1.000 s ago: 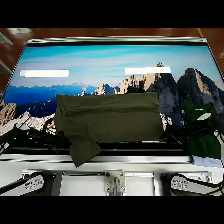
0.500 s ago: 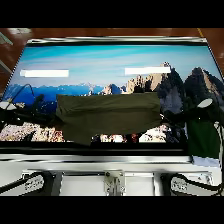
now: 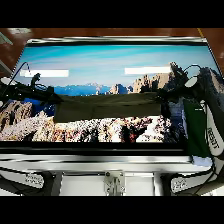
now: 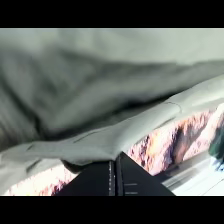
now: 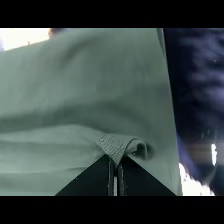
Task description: Fold the shirts.
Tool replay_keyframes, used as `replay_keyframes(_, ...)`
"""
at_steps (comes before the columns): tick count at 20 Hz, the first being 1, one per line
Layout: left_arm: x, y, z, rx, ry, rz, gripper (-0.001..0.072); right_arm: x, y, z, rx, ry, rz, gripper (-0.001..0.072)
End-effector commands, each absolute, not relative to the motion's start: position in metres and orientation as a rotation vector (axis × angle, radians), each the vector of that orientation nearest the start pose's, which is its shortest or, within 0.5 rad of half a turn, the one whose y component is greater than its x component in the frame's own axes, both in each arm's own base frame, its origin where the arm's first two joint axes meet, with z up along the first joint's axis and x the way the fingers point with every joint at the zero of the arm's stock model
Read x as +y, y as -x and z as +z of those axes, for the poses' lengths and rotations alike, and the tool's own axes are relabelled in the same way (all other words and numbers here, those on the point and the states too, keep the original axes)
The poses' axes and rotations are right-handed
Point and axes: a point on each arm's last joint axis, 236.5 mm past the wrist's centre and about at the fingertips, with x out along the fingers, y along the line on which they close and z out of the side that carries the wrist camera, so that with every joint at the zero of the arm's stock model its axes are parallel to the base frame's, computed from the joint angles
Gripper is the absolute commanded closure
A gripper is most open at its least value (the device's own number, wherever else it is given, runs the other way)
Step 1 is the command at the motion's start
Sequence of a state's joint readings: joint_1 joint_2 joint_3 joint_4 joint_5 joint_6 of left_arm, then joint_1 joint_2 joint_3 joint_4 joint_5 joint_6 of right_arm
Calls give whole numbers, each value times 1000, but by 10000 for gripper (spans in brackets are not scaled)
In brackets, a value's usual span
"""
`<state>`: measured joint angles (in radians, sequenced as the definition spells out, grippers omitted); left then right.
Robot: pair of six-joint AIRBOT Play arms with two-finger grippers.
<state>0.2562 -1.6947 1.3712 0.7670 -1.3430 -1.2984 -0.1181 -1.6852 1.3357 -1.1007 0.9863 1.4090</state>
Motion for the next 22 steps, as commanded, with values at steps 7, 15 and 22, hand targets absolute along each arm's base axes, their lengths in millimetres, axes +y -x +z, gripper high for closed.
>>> replay_keyframes(7, -57, -460, -84, 1492, 890, -340, 501, 32, -493, -115, 1278, -426, 103, 625)
replay_keyframes(15, -47, -452, -21, 1528, 857, -447, 247, -4, -464, -82, 1338, -524, 129, 18)
replay_keyframes(22, -49, -457, 18, 1447, 798, -467, 248, -17, -474, -88, 1296, -714, 133, 18)
